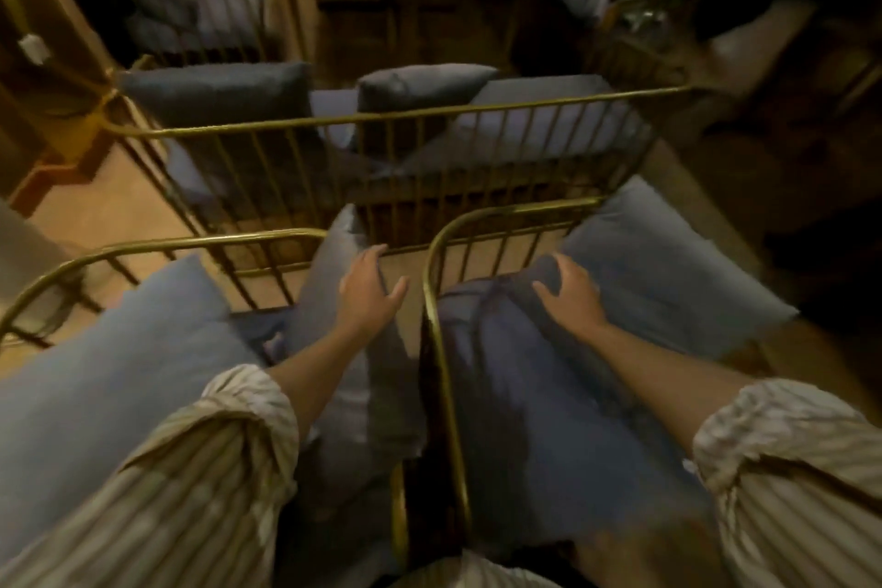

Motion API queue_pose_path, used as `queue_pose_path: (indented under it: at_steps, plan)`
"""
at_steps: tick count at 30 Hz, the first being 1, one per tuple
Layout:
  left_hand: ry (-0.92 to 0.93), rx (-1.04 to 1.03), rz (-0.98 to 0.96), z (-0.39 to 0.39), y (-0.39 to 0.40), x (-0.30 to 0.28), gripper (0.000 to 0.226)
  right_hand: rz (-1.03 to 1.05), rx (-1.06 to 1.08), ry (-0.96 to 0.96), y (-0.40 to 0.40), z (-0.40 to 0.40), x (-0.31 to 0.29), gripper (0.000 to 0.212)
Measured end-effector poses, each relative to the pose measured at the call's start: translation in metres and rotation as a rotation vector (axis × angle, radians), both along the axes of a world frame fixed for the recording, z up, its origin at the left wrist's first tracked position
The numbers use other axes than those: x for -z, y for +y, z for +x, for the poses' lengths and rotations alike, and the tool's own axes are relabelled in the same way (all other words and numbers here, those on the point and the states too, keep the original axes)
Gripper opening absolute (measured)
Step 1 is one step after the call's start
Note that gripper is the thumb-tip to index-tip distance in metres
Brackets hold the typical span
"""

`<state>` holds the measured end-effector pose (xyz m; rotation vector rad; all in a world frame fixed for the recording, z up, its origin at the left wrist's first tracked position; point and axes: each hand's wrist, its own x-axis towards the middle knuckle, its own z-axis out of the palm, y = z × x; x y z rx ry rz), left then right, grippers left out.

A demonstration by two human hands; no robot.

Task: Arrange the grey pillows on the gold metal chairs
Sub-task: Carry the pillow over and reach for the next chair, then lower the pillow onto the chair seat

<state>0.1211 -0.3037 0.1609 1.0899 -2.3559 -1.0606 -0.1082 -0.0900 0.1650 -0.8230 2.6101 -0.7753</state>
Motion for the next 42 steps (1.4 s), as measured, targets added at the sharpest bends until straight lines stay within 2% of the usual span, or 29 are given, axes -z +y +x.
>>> queue_pose_path:
  at_steps: [5, 11, 15, 20, 22, 23, 25, 29, 32, 34, 38, 40, 42]
  plan:
    - [-0.104, 0.042, 0.051, -0.093, 0.074, 0.027, 0.063, 0.127, 0.162, 0.042, 0.118, -0.099, 0.013, 0.062]
    - [-0.319, 0.034, 0.239, -0.182, 0.152, 0.078, 0.067, 0.198, 0.155, 0.000, 0.192, -0.208, 0.034, 0.066]
    - [-0.361, -0.059, 0.443, -0.236, 0.185, 0.117, 0.067, 0.212, 0.166, -0.007, 0.199, -0.261, 0.048, 0.066]
    - [-0.390, -0.159, 0.679, -0.279, 0.207, 0.168, 0.049, 0.248, 0.185, 0.024, 0.183, -0.311, 0.063, 0.072]
    - [-0.380, -0.200, 0.728, -0.292, 0.210, 0.184, 0.031, 0.209, 0.171, -0.003, 0.175, -0.328, 0.076, 0.083]
    - [-0.386, -0.226, 0.747, -0.299, 0.212, 0.193, 0.030, 0.190, 0.162, -0.049, 0.172, -0.338, 0.087, 0.095]
    - [-0.408, -0.248, 0.794, -0.312, 0.214, 0.209, 0.034, 0.175, 0.140, -0.082, 0.170, -0.352, 0.109, 0.118]
    - [-0.446, -0.310, 0.951, -0.349, 0.224, 0.232, 0.061, 0.266, 0.074, 0.135, 0.176, -0.358, 0.129, 0.120]
    - [-0.284, -0.515, 1.137, -0.371, 0.232, 0.254, 0.072, 0.276, 0.045, 0.267, 0.183, -0.363, 0.143, 0.127]
    - [-0.132, -0.659, 1.273, -0.382, 0.238, 0.266, 0.078, 0.255, 0.086, 0.264, 0.182, -0.370, 0.153, 0.131]
    - [0.269, -0.655, 1.424, -0.392, 0.249, 0.280, 0.072, 0.246, 0.124, 0.239, 0.179, -0.377, 0.154, 0.141]
    - [0.326, -0.668, 1.424, -0.391, 0.249, 0.285, 0.072, 0.233, 0.117, 0.154, 0.178, -0.385, 0.150, 0.142]
    - [0.301, -0.695, 1.413, -0.385, 0.250, 0.275, 0.079, 0.217, 0.153, 0.020, 0.174, -0.396, 0.140, 0.142]
